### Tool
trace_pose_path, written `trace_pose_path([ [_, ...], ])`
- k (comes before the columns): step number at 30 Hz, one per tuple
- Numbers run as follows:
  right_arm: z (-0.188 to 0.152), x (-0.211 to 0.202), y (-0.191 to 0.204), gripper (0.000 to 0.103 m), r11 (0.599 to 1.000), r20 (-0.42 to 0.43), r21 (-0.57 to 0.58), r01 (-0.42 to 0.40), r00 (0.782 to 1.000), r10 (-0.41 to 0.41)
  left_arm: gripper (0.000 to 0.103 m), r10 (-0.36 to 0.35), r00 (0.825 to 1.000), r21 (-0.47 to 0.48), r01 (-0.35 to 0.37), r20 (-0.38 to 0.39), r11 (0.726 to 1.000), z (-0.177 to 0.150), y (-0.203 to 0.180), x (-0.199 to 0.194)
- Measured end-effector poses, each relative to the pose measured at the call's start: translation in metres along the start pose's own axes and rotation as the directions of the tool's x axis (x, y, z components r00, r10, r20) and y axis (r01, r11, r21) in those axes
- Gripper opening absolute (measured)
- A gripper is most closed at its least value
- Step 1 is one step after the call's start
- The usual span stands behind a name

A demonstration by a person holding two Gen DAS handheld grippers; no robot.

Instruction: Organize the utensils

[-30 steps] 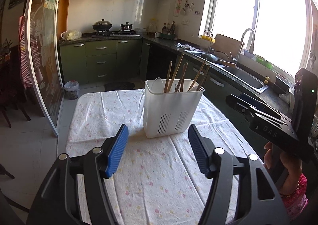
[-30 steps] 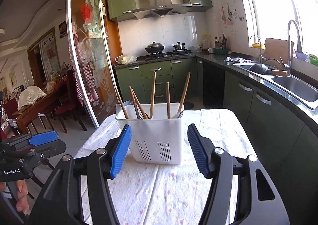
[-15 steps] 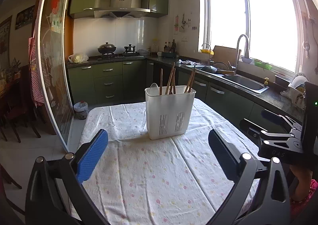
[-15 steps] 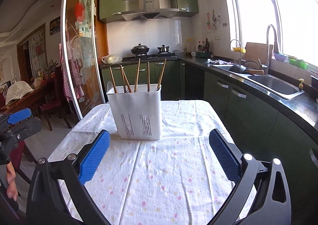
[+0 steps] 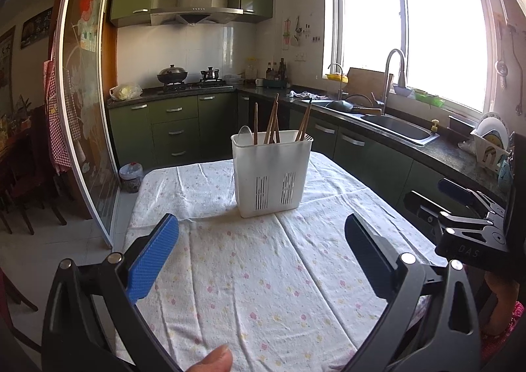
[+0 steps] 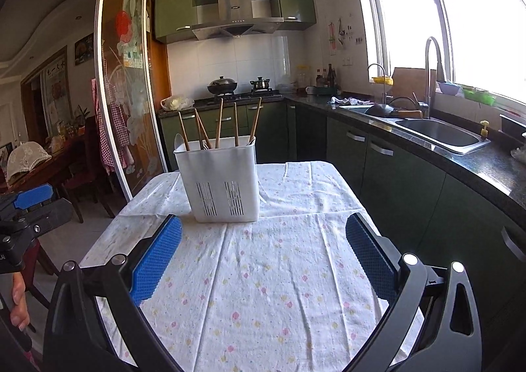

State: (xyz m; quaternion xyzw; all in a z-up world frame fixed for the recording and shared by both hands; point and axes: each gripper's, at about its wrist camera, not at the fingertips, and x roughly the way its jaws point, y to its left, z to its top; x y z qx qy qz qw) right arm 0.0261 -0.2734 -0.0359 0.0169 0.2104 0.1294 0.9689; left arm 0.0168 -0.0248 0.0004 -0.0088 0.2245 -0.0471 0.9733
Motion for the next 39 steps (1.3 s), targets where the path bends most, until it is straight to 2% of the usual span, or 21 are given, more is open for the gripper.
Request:
trace_pose_path([
  [4, 0.000, 0.001, 0.001, 0.098, 1.000, -0.003, 0.004, -0.007, 1.000, 0.007, 0.096, -0.025, 1.000, -0.025, 0.026, 0.005, 0.999, -0.003, 0.001, 0.002],
  [8, 0.000, 0.001, 0.004, 0.098, 1.000, 0.005, -0.008, -0.012, 1.000, 0.012, 0.096, -0.013, 1.000, -0.043, 0.013, 0.011, 0.999, -0.006, 0.002, 0.004],
  [13, -0.001, 0.001, 0.006, 0.098, 1.000, 0.007, -0.008, -0.028, 1.000, 0.028, 0.096, 0.040, 0.999, -0.038, -0.039, 0.031, 0.999, -0.007, 0.004, 0.002],
  [39, 0.002, -0.003, 0.010, 0.098, 0.999, 0.014, -0.012, -0.042, 0.999, 0.042, 0.096, 0.047, 0.999, -0.056, -0.046, 0.019, 0.997, -0.007, 0.007, 0.001],
])
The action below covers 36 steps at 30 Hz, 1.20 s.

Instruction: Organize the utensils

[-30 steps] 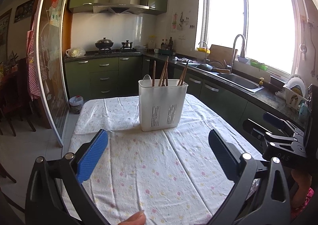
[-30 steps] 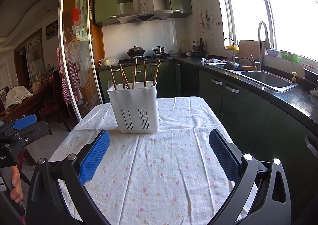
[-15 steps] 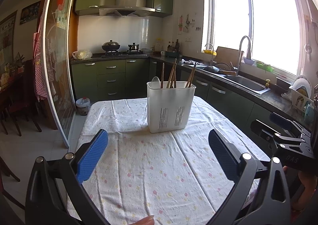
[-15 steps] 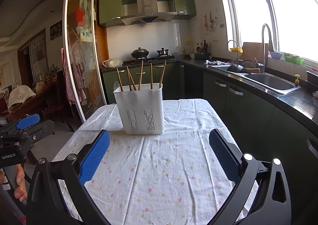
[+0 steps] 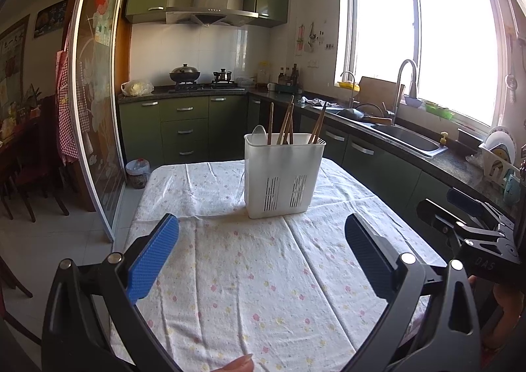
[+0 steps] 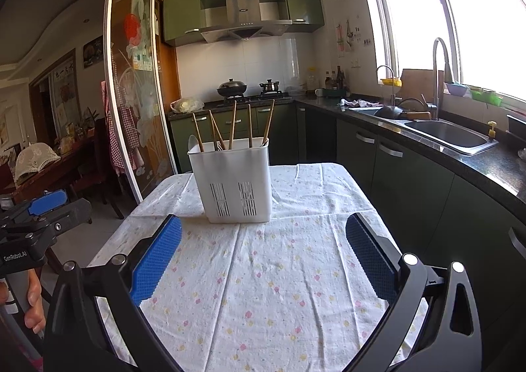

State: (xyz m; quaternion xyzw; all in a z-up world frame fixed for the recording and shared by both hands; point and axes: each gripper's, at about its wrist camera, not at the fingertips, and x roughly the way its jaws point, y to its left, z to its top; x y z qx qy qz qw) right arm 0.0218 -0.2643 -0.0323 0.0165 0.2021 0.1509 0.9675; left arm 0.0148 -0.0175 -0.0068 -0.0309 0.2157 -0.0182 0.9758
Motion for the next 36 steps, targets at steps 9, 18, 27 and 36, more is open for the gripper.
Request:
trace_pose_path([
  [9, 0.000, 0.000, 0.001, 0.098, 1.000, 0.001, -0.001, 0.000, 1.000, 0.000, 0.096, -0.001, 1.000, -0.001, 0.001, -0.002, 1.000, -0.001, 0.000, 0.000],
  [18, -0.001, 0.000, 0.001, 0.098, 1.000, 0.000, 0.000, 0.001, 1.000, -0.001, 0.096, -0.001, 1.000, -0.003, 0.001, -0.002, 1.000, -0.001, 0.000, 0.001],
  [27, -0.003, 0.002, 0.002, 0.098, 1.000, -0.004, 0.002, -0.001, 1.000, 0.001, 0.096, 0.061, 0.998, 0.016, -0.060, -0.014, 0.998, -0.002, -0.003, 0.005],
  [36, -0.006, 0.005, 0.002, 0.098, 1.000, -0.008, 0.002, -0.002, 1.000, 0.002, 0.096, 0.017, 0.999, -0.008, -0.017, -0.027, 1.000, 0.000, 0.000, 0.010],
])
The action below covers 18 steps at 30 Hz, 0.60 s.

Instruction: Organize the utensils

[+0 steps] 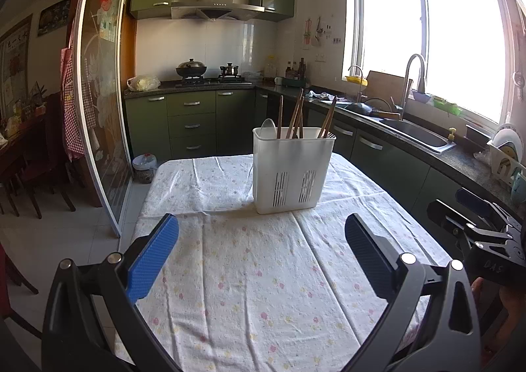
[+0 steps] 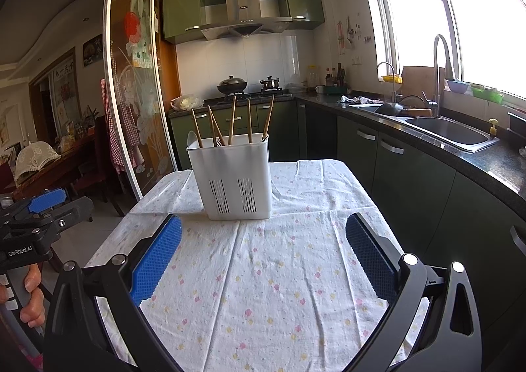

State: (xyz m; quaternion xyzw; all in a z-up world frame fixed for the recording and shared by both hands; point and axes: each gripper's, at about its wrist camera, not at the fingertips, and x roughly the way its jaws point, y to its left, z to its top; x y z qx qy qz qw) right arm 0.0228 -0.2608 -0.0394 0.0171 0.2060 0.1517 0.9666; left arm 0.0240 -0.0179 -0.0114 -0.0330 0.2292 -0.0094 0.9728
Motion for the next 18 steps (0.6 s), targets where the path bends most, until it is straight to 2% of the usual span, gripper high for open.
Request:
trace_pose_path([
  [3, -0.002, 0.002, 0.000, 0.098, 1.000, -0.004, 0.000, -0.001, 1.000, 0.001, 0.096, -0.055, 0.998, -0.034, 0.055, 0.004, 0.998, 0.000, 0.005, 0.001],
  [6, -0.003, 0.002, 0.001, 0.098, 1.000, -0.004, 0.000, -0.001, 1.000, 0.001, 0.096, -0.076, 0.997, -0.057, 0.077, 0.014, 0.995, -0.001, 0.009, 0.002],
  [10, -0.003, 0.002, 0.001, 0.098, 1.000, -0.005, 0.001, -0.002, 1.000, 0.002, 0.096, -0.058, 0.998, -0.050, 0.059, 0.023, 0.997, -0.003, 0.011, 0.005],
  [18, -0.003, 0.003, 0.001, 0.098, 1.000, -0.006, -0.002, -0.001, 1.000, 0.001, 0.096, -0.005, 1.000, -0.016, 0.005, -0.009, 1.000, -0.005, 0.008, 0.017],
])
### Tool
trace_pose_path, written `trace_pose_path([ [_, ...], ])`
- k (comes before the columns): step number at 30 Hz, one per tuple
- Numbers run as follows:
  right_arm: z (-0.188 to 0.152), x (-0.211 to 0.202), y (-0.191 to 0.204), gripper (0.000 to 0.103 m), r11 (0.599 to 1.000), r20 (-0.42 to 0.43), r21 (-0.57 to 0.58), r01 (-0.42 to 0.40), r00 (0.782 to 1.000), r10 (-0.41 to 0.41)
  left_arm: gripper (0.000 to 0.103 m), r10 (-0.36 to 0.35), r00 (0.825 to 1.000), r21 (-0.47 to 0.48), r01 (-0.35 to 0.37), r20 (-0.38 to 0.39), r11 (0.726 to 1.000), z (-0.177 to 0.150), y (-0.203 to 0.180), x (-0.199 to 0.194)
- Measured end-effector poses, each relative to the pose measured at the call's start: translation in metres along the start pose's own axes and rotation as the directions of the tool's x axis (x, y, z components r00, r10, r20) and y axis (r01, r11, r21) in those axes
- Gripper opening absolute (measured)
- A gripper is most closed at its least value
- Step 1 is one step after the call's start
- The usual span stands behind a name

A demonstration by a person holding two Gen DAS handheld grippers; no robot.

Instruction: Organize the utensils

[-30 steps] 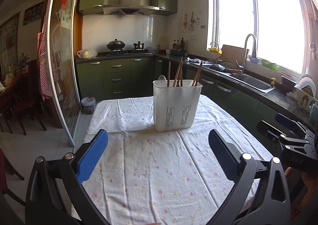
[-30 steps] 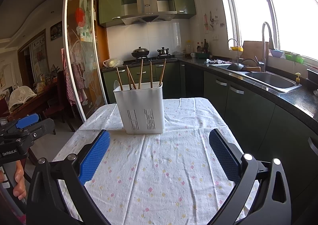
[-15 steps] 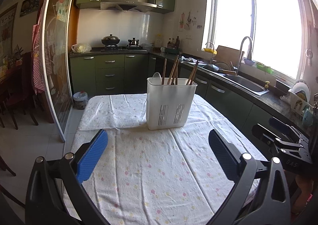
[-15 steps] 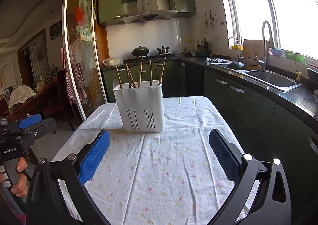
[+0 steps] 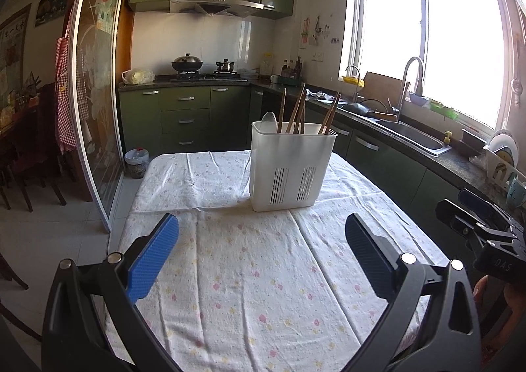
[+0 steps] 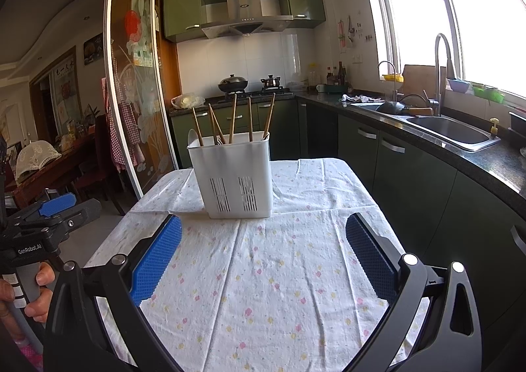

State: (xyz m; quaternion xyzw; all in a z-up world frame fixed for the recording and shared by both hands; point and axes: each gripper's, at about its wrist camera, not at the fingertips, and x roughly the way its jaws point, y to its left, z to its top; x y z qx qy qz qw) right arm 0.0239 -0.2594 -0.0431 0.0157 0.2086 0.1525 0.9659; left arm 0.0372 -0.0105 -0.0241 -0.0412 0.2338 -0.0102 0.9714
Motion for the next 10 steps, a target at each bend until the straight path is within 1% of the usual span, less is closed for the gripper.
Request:
trace_pose_path([
  [3, 0.000, 0.001, 0.000, 0.098, 1.000, -0.001, 0.001, 0.000, 1.000, 0.000, 0.096, 0.056, 0.998, 0.000, -0.056, -0.035, 0.998, 0.000, 0.002, 0.008],
  [5, -0.002, 0.002, 0.001, 0.098, 1.000, -0.004, 0.001, 0.001, 1.000, -0.001, 0.096, 0.064, 0.995, -0.018, -0.066, -0.072, 0.998, 0.000, 0.007, 0.016],
  [8, -0.004, 0.004, -0.001, 0.098, 1.000, -0.009, 0.003, 0.003, 1.000, -0.003, 0.096, 0.105, 0.991, -0.021, -0.108, -0.088, 0.994, -0.002, 0.014, 0.028],
  [10, -0.007, 0.006, -0.003, 0.098, 1.000, -0.013, 0.005, 0.009, 1.000, -0.009, 0.096, 0.103, 0.989, -0.010, -0.104, -0.110, 0.994, -0.003, 0.019, 0.039],
])
